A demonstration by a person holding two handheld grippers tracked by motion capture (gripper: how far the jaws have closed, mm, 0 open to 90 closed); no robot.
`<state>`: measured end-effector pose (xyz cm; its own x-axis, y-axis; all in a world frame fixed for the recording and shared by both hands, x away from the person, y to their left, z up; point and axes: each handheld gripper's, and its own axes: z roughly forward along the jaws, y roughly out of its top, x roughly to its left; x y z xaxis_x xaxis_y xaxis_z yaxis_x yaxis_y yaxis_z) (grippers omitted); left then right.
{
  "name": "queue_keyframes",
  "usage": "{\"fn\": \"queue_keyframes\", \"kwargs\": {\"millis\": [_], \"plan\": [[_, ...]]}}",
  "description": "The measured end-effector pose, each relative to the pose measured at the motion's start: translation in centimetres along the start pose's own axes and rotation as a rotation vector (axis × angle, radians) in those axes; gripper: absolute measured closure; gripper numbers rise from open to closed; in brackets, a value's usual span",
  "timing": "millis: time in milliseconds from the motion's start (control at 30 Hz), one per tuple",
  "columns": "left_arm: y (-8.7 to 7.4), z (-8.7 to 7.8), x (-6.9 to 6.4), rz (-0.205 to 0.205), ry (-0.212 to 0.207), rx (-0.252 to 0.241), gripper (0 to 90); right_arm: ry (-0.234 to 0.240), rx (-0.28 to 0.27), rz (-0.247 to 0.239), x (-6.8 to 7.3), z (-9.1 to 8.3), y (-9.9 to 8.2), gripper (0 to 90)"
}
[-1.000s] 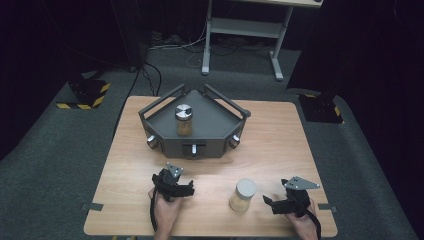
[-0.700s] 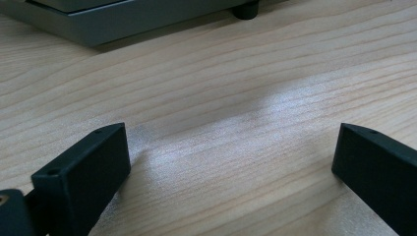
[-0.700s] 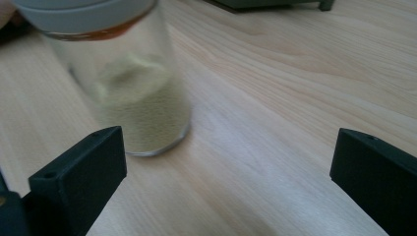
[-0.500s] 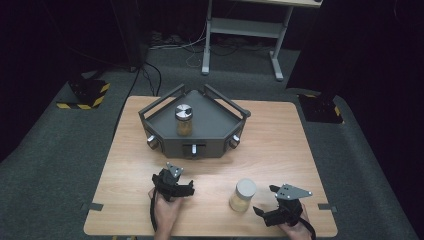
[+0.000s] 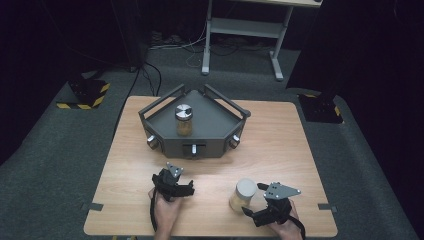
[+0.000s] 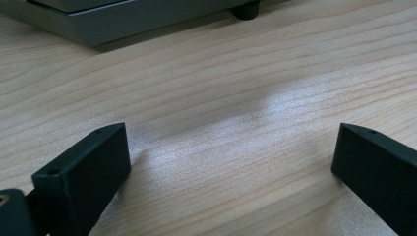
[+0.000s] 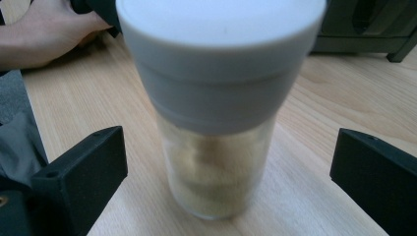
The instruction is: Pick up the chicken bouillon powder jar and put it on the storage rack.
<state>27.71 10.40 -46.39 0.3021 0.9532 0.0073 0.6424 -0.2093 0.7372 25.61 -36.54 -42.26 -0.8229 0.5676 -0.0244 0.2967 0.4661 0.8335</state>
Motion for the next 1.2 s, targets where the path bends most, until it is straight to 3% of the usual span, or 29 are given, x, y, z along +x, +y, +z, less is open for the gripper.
{"fn": "queue_keyframes", "kwargs": {"millis": [433,633,933,1200], "plan": [[0.0,0.0,0.0,-0.002,0.000,-0.002,1.5,-0.004,0.007,0.017,0.5,2.4,1.1,3.0],[0.0,0.0,0.0,-0.002,0.000,-0.002,1.6,-0.005,0.005,0.014,0.6,2.6,1.5,6.9],[0.0,0.0,0.0,-0.002,0.000,-0.002,1.7,0.010,-0.005,-0.008,0.6,2.8,1.7,25.6],[0.0,0.0,0.0,-0.002,0.000,-0.003,1.7,0.007,-0.021,0.005,0.4,2.6,1.4,33.4]]}}
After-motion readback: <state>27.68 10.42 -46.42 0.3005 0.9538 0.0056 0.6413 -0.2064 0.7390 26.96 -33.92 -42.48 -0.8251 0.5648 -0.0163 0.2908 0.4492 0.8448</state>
